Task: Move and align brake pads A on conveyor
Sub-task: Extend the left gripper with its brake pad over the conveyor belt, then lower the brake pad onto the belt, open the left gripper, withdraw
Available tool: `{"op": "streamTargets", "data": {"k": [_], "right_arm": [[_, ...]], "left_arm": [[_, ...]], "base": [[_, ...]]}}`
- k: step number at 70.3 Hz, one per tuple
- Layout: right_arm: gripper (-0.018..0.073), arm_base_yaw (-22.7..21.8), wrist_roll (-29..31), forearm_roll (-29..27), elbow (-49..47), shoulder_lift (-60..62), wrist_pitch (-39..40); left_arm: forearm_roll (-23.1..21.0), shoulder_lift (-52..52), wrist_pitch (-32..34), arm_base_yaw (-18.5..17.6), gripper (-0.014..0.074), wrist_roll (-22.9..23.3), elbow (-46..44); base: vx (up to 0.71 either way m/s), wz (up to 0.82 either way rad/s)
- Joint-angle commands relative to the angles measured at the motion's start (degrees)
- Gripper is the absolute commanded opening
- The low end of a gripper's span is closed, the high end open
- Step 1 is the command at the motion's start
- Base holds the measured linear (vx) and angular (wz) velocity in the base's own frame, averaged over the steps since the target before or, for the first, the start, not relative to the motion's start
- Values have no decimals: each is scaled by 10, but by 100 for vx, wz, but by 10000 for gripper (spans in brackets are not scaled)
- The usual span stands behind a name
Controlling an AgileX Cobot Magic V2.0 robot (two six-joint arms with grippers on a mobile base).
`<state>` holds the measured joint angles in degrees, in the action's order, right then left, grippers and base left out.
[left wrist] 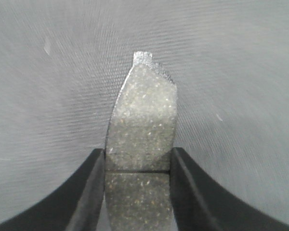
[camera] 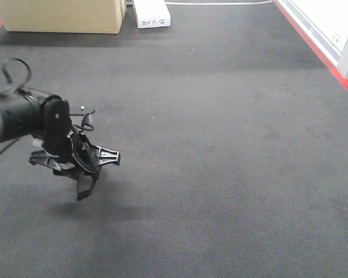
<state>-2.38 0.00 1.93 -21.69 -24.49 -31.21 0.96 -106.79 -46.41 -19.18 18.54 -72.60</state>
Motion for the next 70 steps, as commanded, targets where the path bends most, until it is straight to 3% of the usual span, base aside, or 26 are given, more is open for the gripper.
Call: {"op": "streamTargets", "data": {"k": [1,25,41,59,70], "right_arm": [[-4,1,8,4,-17,-3,47],[-4,1,8,4,-17,-3,47],[-4,1,8,4,-17,-3,47],[-4,1,8,4,-17,-3,47],[-4,1,8,4,-17,-3,47]], "left_arm": [[-4,15,15,-4,223,15,-19],[-28,-2,8,-4,383,15,-15],[-25,15,48,-4,505,3,-15],[-4,144,174,-4,472,-11,72],[39,247,191,-4,383,-11,147]], "base": [[0,0],[0,0],[0,0],[0,0],[0,0]]}}
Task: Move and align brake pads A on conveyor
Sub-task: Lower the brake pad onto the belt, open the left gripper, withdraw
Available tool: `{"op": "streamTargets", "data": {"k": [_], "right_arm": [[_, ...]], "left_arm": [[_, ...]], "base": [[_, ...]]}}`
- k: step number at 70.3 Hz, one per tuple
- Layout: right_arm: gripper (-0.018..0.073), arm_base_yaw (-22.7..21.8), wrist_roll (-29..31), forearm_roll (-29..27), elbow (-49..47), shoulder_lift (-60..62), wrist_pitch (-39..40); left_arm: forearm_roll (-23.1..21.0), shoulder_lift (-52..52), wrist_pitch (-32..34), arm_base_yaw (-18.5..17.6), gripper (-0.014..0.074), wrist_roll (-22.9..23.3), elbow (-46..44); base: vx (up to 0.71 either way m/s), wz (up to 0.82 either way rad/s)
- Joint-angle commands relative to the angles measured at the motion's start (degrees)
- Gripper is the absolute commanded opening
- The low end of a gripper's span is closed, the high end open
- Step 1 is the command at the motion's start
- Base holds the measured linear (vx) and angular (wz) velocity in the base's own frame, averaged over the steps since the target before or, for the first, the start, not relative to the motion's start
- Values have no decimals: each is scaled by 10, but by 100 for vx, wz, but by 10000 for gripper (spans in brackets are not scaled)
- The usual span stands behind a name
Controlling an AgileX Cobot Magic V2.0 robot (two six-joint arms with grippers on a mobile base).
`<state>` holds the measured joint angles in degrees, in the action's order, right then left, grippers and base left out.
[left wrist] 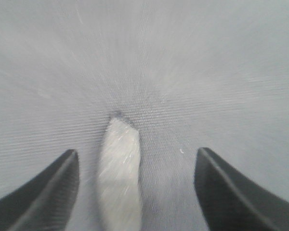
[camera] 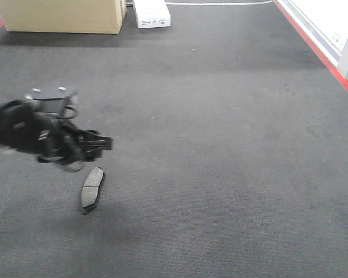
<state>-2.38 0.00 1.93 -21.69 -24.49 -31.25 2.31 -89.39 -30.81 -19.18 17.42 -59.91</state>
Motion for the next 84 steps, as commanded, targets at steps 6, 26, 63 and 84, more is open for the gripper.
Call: {"op": "streamTargets", "data": {"k": [6,26,63,84], "right_arm": [[-4,1,8,4,-17,-3,48],[-4,1,8,4,-17,-3,48],[-4,1,8,4,-17,-3,48],[-4,1,8,4,-17,-3,48]], "left_arm": [[42,128,33,-4,317,0,54],[54,329,46,-4,82,0,163],[56,646,10,-4,-7,-4,330],[54,704,6,-4,-7,-4,340]], "base": [[0,0],[0,0],[0,0],[0,0]]}}
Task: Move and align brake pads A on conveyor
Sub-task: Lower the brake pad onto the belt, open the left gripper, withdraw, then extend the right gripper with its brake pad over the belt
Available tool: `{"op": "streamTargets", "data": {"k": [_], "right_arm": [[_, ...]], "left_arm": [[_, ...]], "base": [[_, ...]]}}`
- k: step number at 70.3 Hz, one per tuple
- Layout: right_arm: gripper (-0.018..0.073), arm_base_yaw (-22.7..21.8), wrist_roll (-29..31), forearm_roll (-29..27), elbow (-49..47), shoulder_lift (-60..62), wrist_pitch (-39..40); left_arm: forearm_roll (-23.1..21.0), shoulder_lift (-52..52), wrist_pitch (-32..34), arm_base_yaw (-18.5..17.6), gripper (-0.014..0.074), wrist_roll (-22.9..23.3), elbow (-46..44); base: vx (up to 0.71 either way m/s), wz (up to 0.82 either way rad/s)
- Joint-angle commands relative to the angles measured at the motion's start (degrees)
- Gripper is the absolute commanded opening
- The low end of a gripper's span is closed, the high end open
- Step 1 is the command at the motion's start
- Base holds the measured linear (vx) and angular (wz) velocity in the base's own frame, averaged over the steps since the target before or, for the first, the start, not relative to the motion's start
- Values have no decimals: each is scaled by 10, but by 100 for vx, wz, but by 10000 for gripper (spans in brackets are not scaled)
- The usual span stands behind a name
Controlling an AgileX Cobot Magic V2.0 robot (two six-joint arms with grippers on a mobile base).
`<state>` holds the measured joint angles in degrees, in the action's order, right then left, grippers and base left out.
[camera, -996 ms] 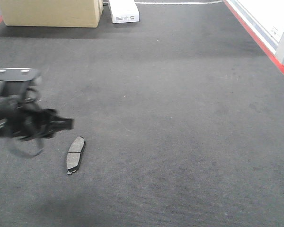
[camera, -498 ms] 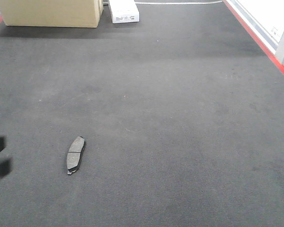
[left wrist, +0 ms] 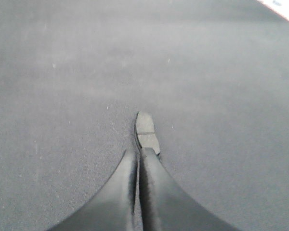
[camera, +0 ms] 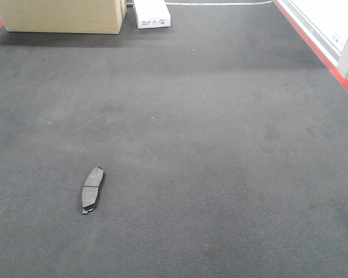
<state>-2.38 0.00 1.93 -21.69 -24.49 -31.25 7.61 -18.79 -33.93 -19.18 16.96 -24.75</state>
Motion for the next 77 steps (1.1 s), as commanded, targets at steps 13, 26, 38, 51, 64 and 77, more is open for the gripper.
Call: {"op": "streamTargets", "data": {"k": [13,26,38,51,64,77], "right_arm": [[-4,1,8,4,-17,-3,48],[-4,1,8,4,-17,-3,48],[-4,1,8,4,-17,-3,49],[-4,1,8,-19,-17,-13,49],[-4,1,10,-19,-42,-128,83],[0,1,10,-19,-131,-301,90]], "left_arm": [[1,-3,36,-4,-7,0,-12],[1,-3,36,-4,-6,0,-12],[1,-3,36,-4,-6,0,-12],[1,-3,36,-4,-6,0,-12],[1,-3,36,-4,-6,0,-12],[1,-3,36,-4,-6,0,-12]], "base": [[0,0],[0,0],[0,0],[0,0],[0,0],[0,0]]}}
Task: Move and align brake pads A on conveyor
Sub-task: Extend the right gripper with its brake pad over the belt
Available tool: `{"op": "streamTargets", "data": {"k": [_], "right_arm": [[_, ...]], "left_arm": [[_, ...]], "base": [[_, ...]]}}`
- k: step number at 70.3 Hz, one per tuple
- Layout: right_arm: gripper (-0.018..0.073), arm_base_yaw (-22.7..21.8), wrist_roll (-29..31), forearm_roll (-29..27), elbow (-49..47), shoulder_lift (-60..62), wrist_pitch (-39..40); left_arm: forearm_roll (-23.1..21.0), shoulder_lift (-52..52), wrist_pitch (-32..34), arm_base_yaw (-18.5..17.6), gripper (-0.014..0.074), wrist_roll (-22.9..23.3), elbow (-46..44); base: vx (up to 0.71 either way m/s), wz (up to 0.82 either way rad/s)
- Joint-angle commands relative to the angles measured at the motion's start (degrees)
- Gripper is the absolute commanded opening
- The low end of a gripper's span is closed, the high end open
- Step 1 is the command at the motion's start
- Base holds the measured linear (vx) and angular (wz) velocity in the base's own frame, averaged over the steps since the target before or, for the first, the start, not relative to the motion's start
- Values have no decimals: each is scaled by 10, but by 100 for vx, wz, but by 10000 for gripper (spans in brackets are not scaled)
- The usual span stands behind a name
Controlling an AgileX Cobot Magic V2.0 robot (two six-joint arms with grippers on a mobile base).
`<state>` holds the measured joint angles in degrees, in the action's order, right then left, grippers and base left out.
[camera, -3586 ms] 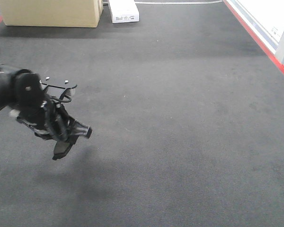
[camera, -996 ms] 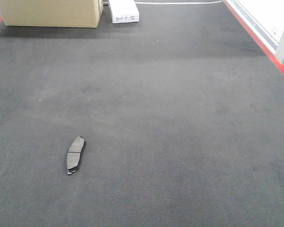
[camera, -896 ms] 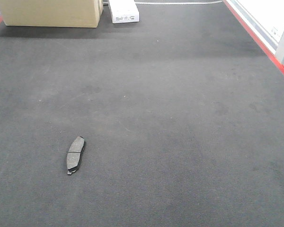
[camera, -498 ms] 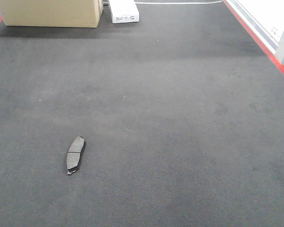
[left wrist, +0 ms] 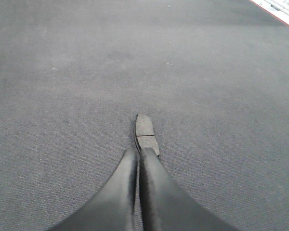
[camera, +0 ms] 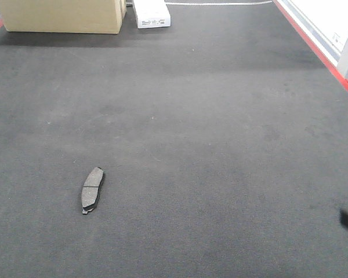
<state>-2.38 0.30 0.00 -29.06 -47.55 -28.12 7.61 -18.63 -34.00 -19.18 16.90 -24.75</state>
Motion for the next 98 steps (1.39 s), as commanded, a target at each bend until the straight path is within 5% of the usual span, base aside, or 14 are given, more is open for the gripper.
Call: {"op": "streamTargets", "data": {"k": [1,11,34,58,87,98], "right_arm": [[1,1,7,0,-63,-82,62],[4,14,7,-7,-125,-202,101],[16,133,5,-79,-273,-407,69],[25,139,-3,-165,-317,-516,45],[44,139,-3,-169,-317,-563,45],[128,139,-3,-174,-317,-563,41]], "left_arm": [[1,-4,37,-4,-6,1,-12],[1,-4,37,-4,-6,1,-12],[1,-4,37,-4,-6,1,-12],[1,-4,37,-4,-6,1,-12],[1,-4,37,-4,-6,1,-12],[1,-4,37,-4,-6,1,-12]], "base": [[0,0],[0,0],[0,0],[0,0],[0,0],[0,0]]}}
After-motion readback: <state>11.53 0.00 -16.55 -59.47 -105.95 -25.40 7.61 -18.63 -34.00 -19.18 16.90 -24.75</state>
